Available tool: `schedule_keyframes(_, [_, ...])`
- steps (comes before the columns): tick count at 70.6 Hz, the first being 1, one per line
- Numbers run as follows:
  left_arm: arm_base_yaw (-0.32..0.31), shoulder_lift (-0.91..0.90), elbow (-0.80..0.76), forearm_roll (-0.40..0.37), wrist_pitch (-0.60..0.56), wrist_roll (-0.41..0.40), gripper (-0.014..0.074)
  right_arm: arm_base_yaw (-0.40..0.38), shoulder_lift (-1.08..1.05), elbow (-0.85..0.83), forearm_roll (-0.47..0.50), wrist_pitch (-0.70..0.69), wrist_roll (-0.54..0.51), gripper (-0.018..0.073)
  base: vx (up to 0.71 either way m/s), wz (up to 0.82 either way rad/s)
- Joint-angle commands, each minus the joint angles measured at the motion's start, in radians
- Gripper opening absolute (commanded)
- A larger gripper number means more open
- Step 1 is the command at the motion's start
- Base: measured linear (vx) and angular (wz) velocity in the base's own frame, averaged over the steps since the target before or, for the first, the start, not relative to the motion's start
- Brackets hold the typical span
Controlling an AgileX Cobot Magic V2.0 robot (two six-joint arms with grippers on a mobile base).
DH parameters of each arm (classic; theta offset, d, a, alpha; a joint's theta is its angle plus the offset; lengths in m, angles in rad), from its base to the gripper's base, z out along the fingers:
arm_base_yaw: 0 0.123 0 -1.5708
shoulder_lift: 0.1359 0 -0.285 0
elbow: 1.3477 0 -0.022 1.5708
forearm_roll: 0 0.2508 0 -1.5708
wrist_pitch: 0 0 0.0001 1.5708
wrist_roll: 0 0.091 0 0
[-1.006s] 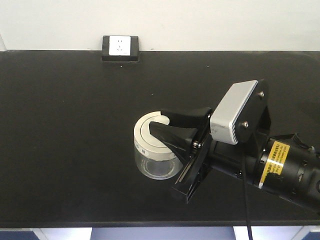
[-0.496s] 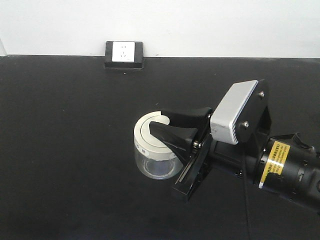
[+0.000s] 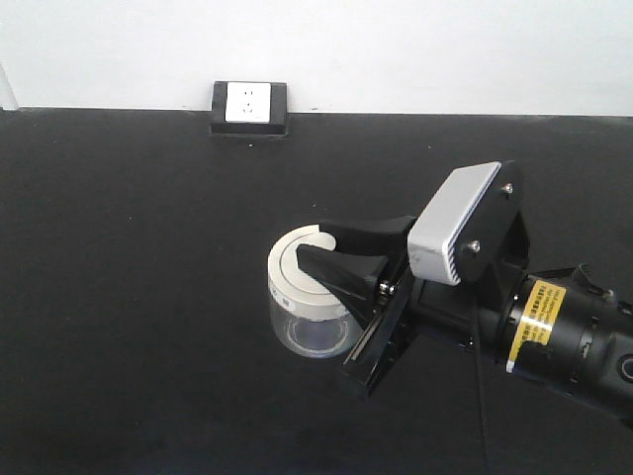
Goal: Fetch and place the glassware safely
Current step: 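Move the held jar forward over the bench with the right gripper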
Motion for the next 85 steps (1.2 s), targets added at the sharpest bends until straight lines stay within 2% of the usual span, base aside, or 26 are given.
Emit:
schedule_keyframes(1, [-0.006,0.011,-0.028,-0.01,-0.075,-0.008,-0.0007,-0.002,-0.018,-0.031,0.025,-0.068,0.0,-0.0001,0.0,0.0])
schedule_keyframes(46, [-0.006,0.011,-0.028,-0.01,-0.075,-0.008,-0.0007,-0.002,-0.018,-0.031,0.025,-0.07,0.0,-0.0001,0.0,0.0])
schedule_keyframes(62, [-0.006,0.011,-0.028,-0.01,-0.075,-0.008,-0.0007,-0.002,-0.018,-0.031,0.025,-0.115,0.004,-0.0001,0.0,0.0])
schedule_keyframes(69, [-0.006,0.011,-0.028,-0.01,-0.075,-0.008,-0.0007,-0.002,-0.018,-0.031,0.048,-0.143,0.012,-0.0001,0.0,0.0])
schedule_keyframes(75, [-0.006,0.011,-0.028,-0.01,-0.075,-0.008,-0.0007,-0.003,-0.008,-0.031,0.107,-0.135,0.008,-0.0001,0.0,0.0])
schedule_keyframes(85, [-0.006,0.011,-0.028,-0.01,-0.075,-0.008,-0.0007,-0.006,0.027,-0.031,0.163,-0.127,-0.085,-0.0001,0.0,0.0])
